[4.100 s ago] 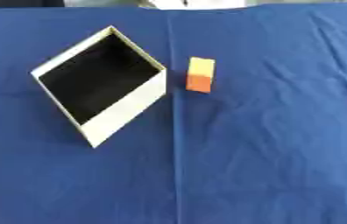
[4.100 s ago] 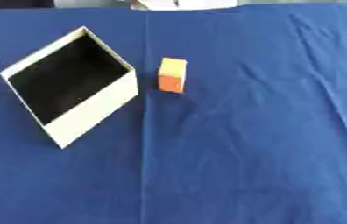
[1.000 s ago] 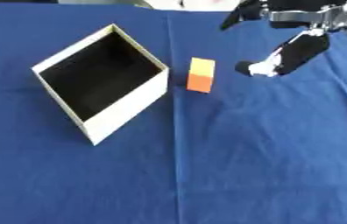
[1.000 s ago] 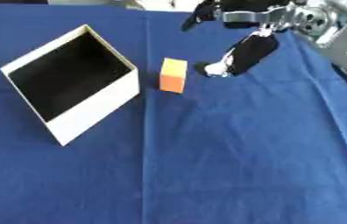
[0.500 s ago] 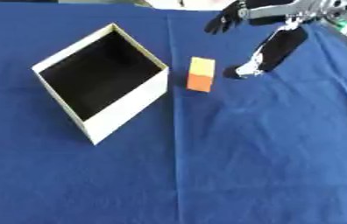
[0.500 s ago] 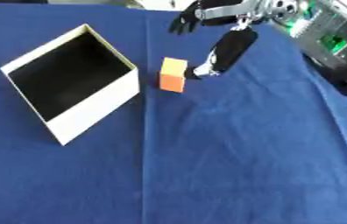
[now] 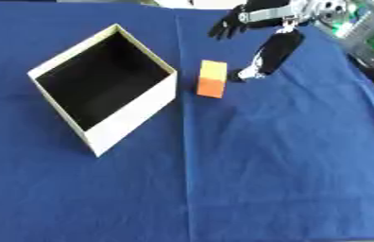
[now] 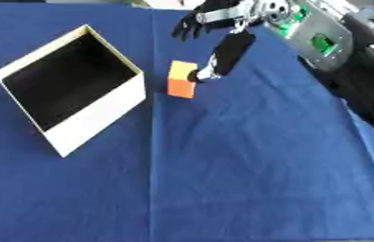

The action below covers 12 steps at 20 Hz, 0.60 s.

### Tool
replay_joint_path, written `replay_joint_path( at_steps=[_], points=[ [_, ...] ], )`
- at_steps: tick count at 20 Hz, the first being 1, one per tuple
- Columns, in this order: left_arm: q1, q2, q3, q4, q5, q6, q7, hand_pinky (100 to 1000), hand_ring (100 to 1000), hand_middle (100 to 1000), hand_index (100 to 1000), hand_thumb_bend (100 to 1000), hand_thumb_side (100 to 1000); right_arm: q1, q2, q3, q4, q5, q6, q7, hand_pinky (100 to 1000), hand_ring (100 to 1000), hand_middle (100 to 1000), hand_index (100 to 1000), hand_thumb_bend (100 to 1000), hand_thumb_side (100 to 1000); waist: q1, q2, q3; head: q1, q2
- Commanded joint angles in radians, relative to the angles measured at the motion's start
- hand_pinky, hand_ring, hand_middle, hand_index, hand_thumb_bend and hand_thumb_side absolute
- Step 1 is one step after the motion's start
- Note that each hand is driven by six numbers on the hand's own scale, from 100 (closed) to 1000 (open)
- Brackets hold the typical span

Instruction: Pick up objects on the table and place them in the box.

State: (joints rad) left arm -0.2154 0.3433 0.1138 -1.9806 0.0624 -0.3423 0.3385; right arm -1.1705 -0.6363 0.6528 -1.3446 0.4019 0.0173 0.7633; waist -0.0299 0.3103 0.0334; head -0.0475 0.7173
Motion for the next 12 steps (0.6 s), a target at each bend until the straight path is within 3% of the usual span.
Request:
replay_joint_path(
  at_steps=[1, 12],
  points=[
    [-0.011, 0.01, -0.002, -0.019, 0.002, 0.0, -0.007, 409, 526, 592, 690, 104, 627, -0.027, 0.006, -0.023, 0.032, 0.034, -0.01, 0.003, 918, 919, 885, 985, 347, 450, 0.004, -0.014, 0.002, -0.007, -0.003],
    [-0.019, 0.005, -0.002, -0.019, 0.003, 0.002, -0.015, 407, 524, 592, 690, 100, 632, -0.037, 0.065, -0.081, 0.17, 0.144, -0.049, -0.048, 934, 952, 891, 988, 345, 501, 0.004, 0.012, 0.014, -0.017, -0.023]
  ],
)
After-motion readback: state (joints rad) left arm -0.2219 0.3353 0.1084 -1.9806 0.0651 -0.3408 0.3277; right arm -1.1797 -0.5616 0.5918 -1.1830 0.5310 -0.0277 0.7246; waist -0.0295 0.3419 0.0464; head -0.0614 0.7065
